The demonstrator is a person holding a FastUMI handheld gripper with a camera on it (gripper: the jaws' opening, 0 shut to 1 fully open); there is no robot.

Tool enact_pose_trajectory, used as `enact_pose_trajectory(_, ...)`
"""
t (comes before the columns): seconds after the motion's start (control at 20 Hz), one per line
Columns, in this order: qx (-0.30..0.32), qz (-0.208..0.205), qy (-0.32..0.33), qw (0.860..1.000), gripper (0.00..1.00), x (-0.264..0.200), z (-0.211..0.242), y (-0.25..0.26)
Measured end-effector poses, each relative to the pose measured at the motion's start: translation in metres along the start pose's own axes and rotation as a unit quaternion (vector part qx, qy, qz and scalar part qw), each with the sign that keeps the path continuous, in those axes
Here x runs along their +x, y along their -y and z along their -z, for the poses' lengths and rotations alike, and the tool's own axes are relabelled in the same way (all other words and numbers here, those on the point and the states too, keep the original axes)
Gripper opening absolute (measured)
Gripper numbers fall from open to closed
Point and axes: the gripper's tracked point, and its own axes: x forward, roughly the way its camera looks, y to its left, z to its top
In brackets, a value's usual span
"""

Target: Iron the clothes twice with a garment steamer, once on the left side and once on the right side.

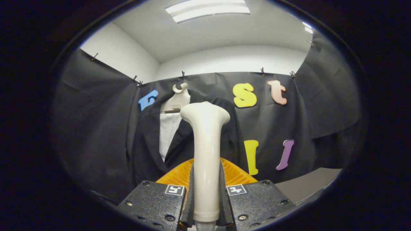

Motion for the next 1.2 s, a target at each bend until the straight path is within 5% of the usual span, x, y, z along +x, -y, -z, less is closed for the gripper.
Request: enact_pose_trajectory(1.2,-0.028,0.002,-0.165,0.986,0.35,-0.074,0.14,0.007)
